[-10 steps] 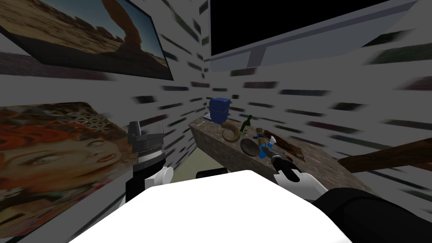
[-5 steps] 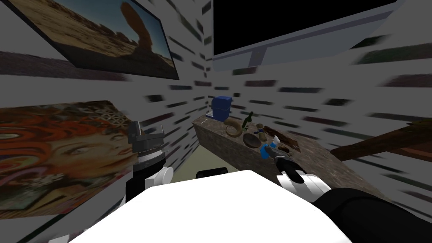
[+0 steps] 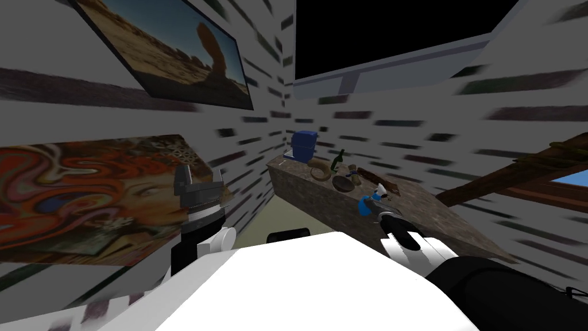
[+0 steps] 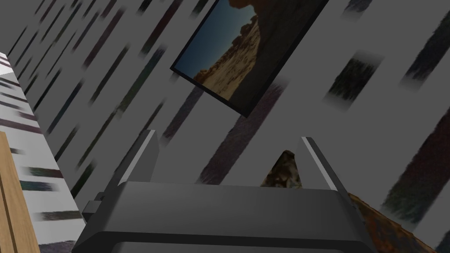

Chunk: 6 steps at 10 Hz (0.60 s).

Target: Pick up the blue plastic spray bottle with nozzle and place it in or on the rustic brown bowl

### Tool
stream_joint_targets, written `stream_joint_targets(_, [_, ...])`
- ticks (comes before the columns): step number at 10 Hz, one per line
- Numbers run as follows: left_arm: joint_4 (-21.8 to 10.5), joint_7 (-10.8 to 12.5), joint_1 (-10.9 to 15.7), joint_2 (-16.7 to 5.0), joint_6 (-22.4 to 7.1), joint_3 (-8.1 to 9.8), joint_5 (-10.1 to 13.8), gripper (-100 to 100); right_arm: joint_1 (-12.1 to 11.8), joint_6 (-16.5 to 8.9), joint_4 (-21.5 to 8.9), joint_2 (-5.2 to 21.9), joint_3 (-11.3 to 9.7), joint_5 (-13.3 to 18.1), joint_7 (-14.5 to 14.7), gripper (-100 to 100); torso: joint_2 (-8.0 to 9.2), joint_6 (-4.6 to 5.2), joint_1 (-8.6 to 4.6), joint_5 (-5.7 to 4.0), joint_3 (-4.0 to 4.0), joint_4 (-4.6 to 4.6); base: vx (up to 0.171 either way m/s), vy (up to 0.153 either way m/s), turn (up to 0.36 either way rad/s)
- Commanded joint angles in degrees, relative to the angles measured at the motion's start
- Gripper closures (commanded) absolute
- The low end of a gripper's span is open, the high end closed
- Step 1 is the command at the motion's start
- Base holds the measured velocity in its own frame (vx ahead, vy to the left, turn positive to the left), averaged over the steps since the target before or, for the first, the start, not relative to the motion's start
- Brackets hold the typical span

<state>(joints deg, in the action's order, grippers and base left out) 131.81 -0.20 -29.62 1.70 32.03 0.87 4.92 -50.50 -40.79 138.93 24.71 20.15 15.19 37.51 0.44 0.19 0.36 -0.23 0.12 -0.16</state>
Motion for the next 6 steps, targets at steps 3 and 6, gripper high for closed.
stream_joint_targets(3, [0.0, 0.0, 0.0, 0.0, 0.0, 0.0, 0.0, 0, 0.0, -2.4, 0.5, 1.2, 2.6, -2.2, -0.5, 100, -0.71, -0.09, -0.05, 0.04, -0.38, -0.11, 0.064, 0.115, 0.017])
stream_joint_targets(6, [0.0, 0.0, 0.0, 0.0, 0.0, 0.03, 0.0, 0, 0.2, -3.6, 1.4, 2.3, 4.2, -4.2, -0.5, 100, -1.45, -0.17, -0.96, -0.18, -0.82, -0.27, 0.189, -0.073, 0.047])
